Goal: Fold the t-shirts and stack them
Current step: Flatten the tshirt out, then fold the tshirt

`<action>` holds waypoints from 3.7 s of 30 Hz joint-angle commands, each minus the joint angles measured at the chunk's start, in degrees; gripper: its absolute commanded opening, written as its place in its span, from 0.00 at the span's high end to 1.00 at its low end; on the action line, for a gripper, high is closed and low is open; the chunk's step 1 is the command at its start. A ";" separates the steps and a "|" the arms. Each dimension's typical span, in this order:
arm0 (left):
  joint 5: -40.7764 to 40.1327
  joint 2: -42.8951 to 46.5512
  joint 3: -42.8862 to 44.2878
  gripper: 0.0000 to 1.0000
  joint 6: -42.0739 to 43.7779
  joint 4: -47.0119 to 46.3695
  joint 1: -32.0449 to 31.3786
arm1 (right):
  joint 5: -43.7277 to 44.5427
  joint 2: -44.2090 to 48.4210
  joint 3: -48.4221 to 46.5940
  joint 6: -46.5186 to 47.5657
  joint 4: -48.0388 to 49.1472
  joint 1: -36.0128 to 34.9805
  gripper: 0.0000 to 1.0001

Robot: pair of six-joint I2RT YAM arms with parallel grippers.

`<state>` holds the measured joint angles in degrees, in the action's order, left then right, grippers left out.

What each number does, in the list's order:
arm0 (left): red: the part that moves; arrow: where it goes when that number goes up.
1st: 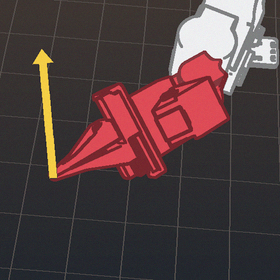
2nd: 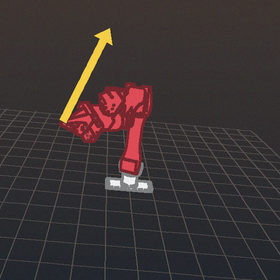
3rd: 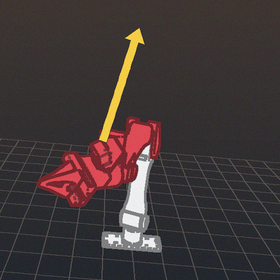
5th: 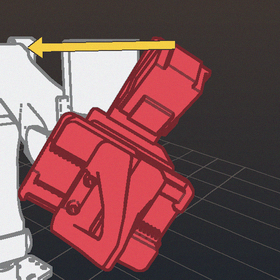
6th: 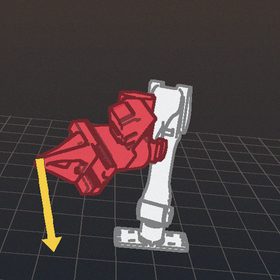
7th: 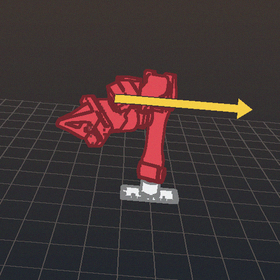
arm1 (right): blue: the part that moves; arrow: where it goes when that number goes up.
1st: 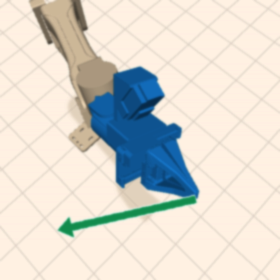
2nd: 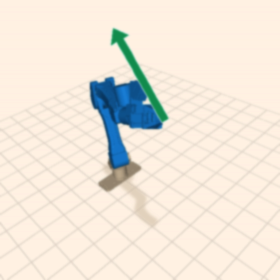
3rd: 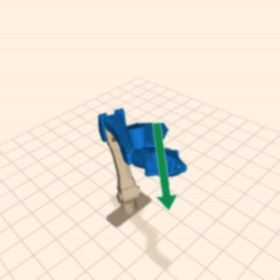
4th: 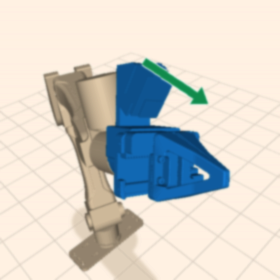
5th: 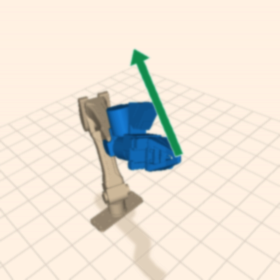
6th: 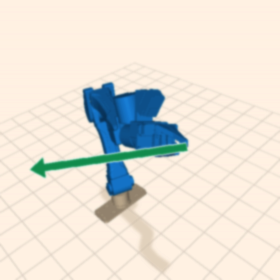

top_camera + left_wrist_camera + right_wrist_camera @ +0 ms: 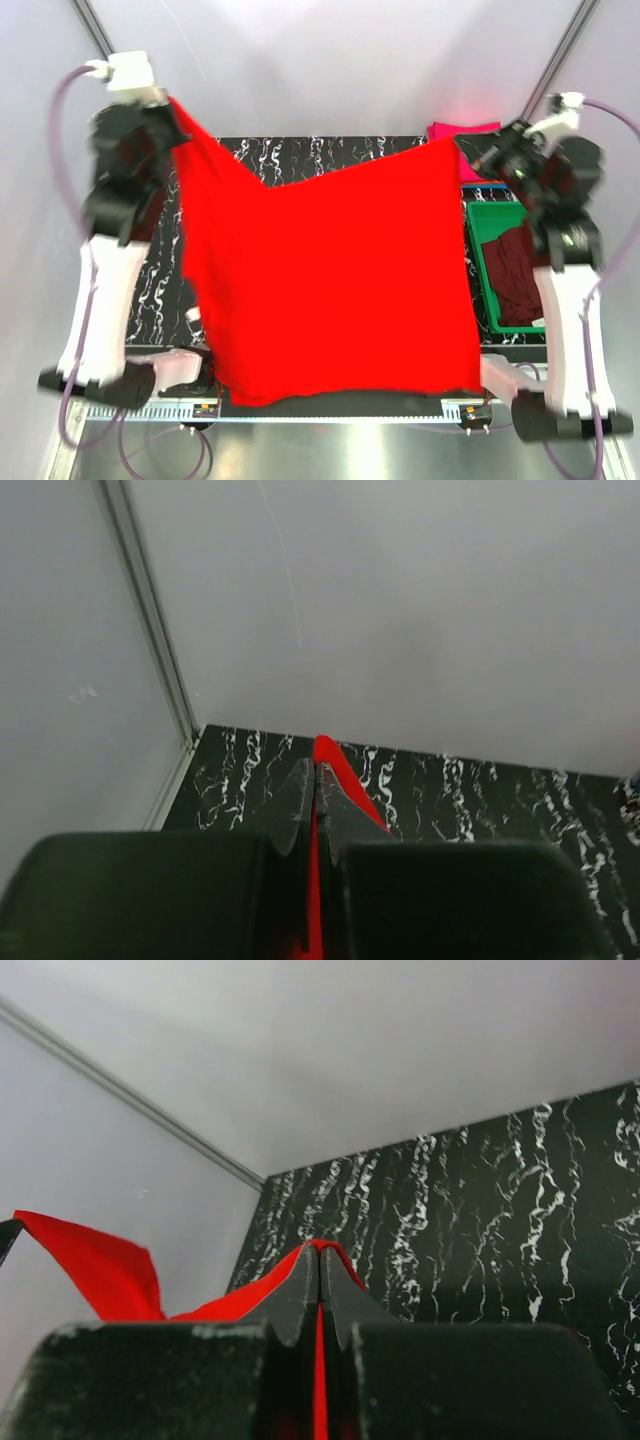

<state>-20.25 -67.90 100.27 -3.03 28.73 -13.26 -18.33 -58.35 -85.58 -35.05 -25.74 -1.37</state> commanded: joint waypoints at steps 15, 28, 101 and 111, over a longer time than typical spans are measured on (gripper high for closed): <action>3.73 -20.07 -11.66 1.00 3.12 -30.99 2.88 | -3.12 -30.32 6.90 -2.21 36.62 0.05 1.00; 8.39 -26.41 -23.09 1.00 -0.67 -36.11 5.78 | -2.33 -56.60 -1.60 -0.73 46.57 0.22 1.00; 23.59 -26.85 -28.90 1.00 6.54 -20.38 7.46 | -1.63 -71.91 -7.94 5.60 48.42 6.11 1.00; 26.31 -27.81 -30.04 1.00 5.40 -15.90 6.58 | -1.54 -71.91 -7.76 4.81 44.28 6.11 0.89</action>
<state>3.90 -97.45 70.63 2.98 12.16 -6.24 -21.43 -133.14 -93.41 -30.72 19.35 4.51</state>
